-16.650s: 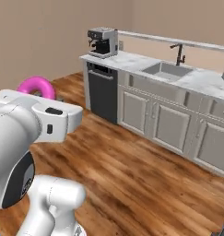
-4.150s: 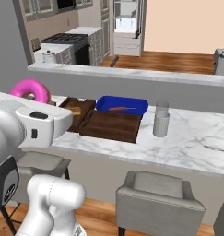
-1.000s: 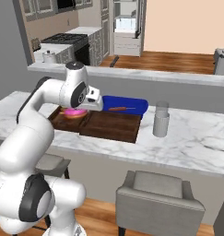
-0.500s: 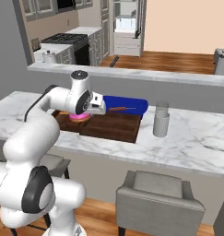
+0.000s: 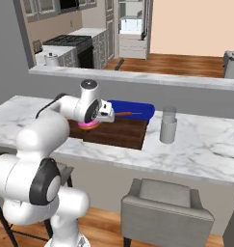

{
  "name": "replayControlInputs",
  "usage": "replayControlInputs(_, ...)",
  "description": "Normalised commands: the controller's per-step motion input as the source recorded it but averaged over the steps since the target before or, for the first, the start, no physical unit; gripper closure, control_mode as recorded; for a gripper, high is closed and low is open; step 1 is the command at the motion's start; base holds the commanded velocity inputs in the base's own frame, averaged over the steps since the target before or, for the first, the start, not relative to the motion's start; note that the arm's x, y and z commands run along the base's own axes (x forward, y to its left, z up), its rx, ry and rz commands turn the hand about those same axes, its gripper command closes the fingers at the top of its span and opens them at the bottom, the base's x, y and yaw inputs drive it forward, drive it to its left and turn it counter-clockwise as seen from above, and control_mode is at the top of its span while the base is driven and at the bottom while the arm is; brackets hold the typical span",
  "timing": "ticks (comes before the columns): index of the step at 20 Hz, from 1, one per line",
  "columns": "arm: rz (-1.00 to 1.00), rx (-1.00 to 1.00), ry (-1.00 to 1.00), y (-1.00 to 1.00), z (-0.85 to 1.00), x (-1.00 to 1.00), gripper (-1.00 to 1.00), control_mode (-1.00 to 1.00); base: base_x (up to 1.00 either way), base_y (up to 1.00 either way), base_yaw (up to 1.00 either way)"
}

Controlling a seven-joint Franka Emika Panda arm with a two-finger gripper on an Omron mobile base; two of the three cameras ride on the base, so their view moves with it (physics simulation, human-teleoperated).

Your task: Take the donuts from the fridge and place them on the empty tray on the dining counter.

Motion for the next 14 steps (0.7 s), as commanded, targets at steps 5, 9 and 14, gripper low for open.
replayControlInputs(5,0.0,0.0,0.0,0.0,-0.22,0.45,1.0,-1.0,0.0,0.0,0.0)
replayControlInputs(9,0.0,0.0,0.0,0.0,-0.2,0.3,1.0,-1.0,0.0,0.0,0.0)
replayControlInputs(14,0.0,0.0,0.0,0.0,-0.17,0.28,1.0,-1.0,0.0,0.0,0.0)
